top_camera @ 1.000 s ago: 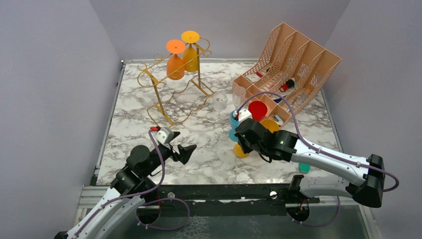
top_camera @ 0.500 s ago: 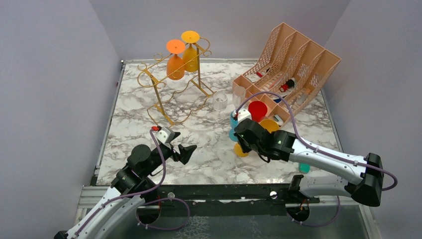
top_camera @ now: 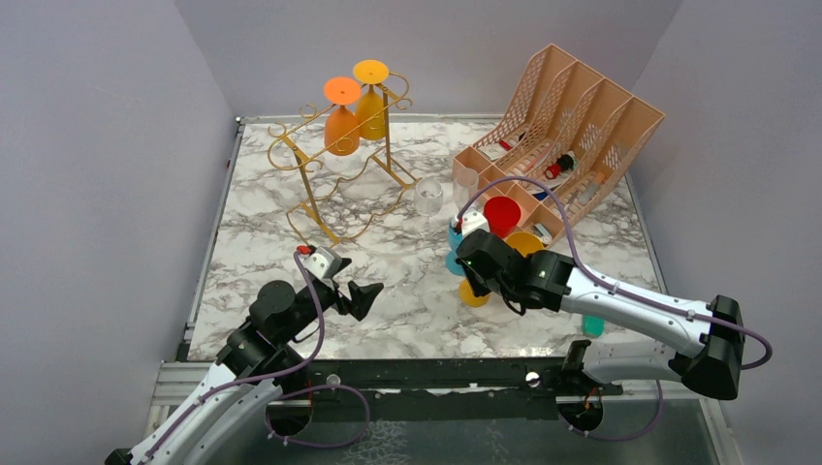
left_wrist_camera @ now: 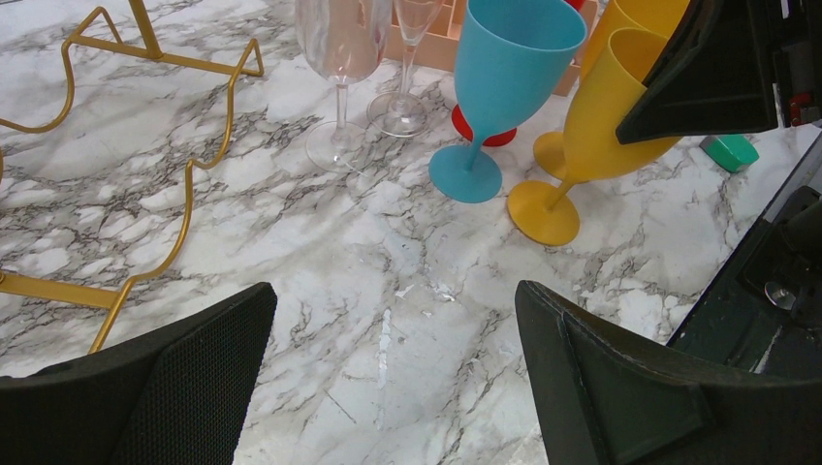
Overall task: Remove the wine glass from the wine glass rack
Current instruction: Place the wine glass at the center of the board, then pick up the wine glass from the wine rack.
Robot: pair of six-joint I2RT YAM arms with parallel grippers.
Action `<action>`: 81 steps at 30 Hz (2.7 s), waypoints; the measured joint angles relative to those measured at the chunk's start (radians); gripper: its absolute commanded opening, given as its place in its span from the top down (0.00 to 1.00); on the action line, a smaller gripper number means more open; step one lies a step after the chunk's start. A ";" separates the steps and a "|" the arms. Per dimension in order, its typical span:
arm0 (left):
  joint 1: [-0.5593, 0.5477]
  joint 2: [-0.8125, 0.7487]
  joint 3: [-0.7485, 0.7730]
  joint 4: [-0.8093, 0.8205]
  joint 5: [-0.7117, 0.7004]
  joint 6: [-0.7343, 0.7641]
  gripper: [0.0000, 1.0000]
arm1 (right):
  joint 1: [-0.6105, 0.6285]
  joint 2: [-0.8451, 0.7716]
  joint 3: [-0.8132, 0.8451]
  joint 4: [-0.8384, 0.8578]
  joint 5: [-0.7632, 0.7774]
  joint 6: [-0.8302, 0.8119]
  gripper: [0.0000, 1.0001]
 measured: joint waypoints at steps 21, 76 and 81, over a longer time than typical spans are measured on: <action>0.000 0.026 0.074 -0.036 -0.158 -0.154 0.01 | 0.000 -0.083 0.137 -0.008 -0.066 -0.044 0.44; 1.257 0.791 0.455 -0.068 0.271 -0.361 0.01 | 0.000 -0.309 -0.030 0.214 -0.065 0.014 0.21; 1.275 0.980 0.739 0.019 0.470 -0.362 0.02 | 0.000 -0.309 -0.073 0.226 -0.077 0.008 0.21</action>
